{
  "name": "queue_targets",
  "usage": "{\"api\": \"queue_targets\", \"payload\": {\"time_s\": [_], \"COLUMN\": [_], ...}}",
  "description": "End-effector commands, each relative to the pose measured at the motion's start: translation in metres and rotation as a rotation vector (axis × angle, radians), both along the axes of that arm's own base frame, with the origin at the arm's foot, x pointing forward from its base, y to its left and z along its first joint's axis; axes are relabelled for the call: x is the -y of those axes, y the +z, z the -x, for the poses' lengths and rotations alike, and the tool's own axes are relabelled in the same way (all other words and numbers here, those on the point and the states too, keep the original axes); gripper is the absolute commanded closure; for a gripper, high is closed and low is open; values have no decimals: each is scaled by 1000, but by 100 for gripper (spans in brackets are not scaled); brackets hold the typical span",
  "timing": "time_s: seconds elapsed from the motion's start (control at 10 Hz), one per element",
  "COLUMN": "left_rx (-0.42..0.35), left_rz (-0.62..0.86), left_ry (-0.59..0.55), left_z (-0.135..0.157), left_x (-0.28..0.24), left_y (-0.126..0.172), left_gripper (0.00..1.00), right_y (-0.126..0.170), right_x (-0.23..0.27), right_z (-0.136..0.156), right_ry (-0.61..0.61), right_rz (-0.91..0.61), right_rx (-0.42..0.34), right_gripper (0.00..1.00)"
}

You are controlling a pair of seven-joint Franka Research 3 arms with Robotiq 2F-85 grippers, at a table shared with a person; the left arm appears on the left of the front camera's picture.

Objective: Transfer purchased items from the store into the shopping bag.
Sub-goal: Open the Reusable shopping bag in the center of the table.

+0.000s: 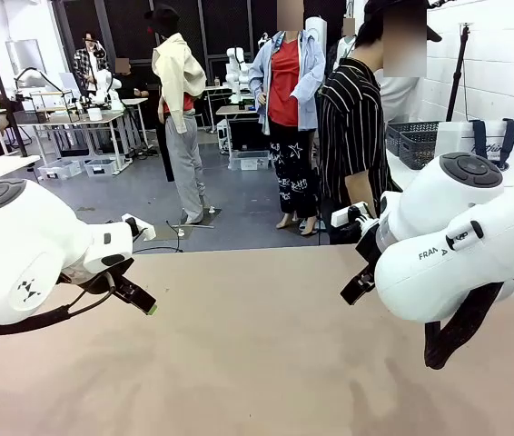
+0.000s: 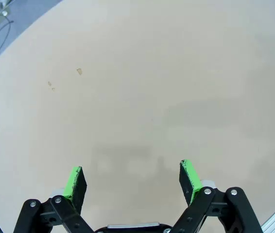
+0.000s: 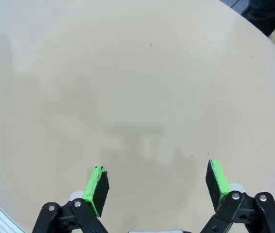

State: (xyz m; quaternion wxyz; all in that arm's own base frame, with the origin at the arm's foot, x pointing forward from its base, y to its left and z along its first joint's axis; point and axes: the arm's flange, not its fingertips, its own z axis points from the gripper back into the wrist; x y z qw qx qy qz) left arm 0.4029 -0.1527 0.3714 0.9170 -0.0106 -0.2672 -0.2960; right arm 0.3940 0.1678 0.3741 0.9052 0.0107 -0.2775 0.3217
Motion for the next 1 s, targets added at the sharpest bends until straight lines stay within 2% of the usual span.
{"api": "queue_targets", "payload": {"time_s": [0.0,0.2,0.3,0.4,0.5,0.6,0.7,0.8,0.9], "left_rx": [0,0,208,329,411,446,429,374,324], "left_rz": [1,0,28,20,32,21,-9,-10,81], "left_ry": [3,0,62,167,255,319,400,533,643], "left_z": [0,0,2,11,22,35,45,55,67], "left_x": [-1,0,-22,-54,-89,-123,-159,-208,-252], "left_y": [0,0,55,101,135,157,165,164,157], "left_gripper": [0,0,0,0,0,0,0,0,0], "right_y": [0,0,41,77,105,126,141,150,148], "right_x": [0,0,13,36,63,94,132,185,234], "right_z": [0,0,5,5,-1,-10,-22,-34,-44], "right_ry": [0,0,-69,-186,-268,-372,-489,-628,-734], "right_rz": [-1,0,23,12,-6,-18,-31,-38,-54], "right_rx": [0,0,163,289,350,386,402,379,342], "right_gripper": [0,0,0,0,0,0,0,0,0]}}
